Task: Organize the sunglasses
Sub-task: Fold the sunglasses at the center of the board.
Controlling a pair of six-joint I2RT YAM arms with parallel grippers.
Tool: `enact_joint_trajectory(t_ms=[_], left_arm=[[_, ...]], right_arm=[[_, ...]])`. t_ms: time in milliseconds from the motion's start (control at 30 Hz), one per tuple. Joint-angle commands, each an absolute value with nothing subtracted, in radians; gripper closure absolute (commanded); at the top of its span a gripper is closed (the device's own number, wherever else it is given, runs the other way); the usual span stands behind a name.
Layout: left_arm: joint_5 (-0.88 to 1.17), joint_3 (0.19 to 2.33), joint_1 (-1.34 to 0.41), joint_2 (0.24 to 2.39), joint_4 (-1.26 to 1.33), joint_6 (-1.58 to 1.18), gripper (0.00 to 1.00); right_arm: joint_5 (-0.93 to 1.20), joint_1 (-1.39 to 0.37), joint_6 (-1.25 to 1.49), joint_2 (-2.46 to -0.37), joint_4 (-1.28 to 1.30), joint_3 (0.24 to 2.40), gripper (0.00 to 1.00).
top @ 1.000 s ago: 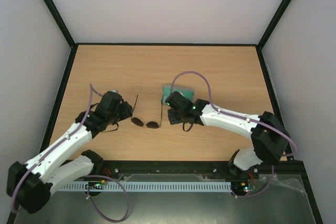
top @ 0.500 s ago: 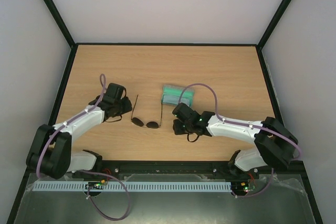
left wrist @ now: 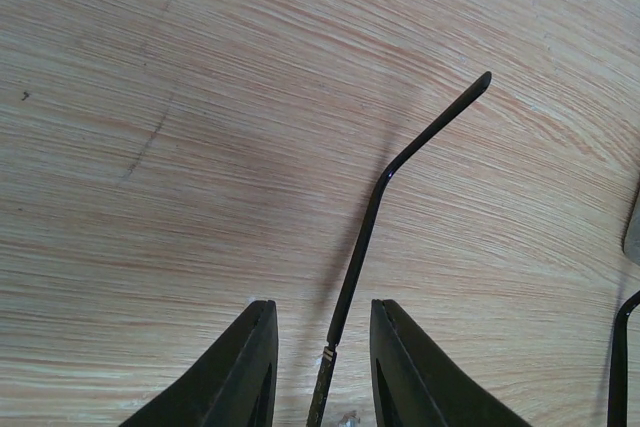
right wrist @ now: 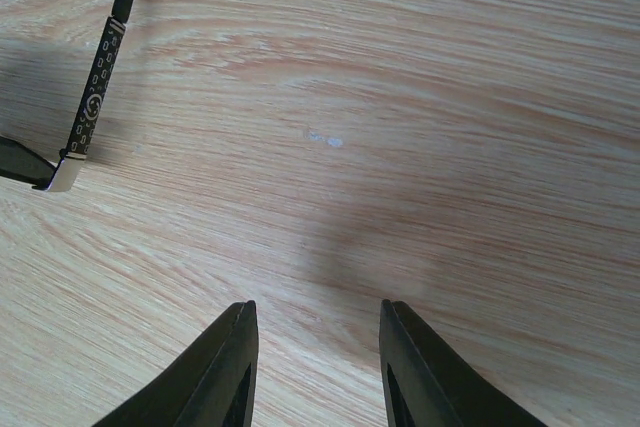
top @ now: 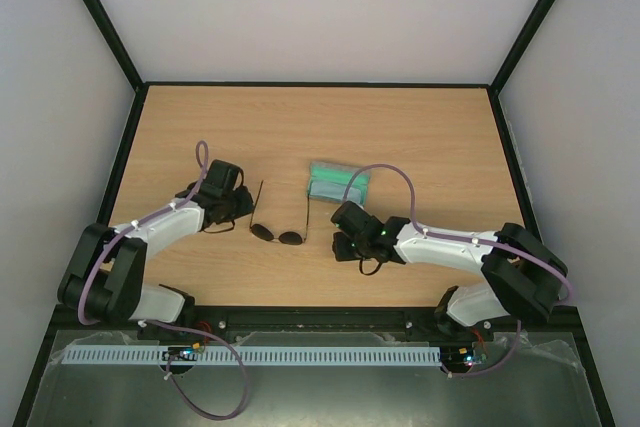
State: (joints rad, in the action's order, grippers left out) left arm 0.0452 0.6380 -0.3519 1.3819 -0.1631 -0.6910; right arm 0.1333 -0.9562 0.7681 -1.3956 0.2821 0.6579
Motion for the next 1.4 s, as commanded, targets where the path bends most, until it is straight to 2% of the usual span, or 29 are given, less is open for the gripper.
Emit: enact_joint_trajectory(t_ms=[0,800,1367], left_arm=[[0.04,0.625,-0.346,1.379,-0.145,-0.68,0.73],[0.07,0.591,-0.357,1.459,-0.082,-0.665,0.75],[0.047,0.459,-0.547,1.295,-0.105,-0.787,0.75]], right_arm=[[0.106,-0.96,0.771,-1.383,0.276,0.647,0.66],[0.076,-0.96,0.771,-1.375,0.317,0.668,0.65],[0.051,-0.938,0.756,-1.369,0.339,0.654,0.63]])
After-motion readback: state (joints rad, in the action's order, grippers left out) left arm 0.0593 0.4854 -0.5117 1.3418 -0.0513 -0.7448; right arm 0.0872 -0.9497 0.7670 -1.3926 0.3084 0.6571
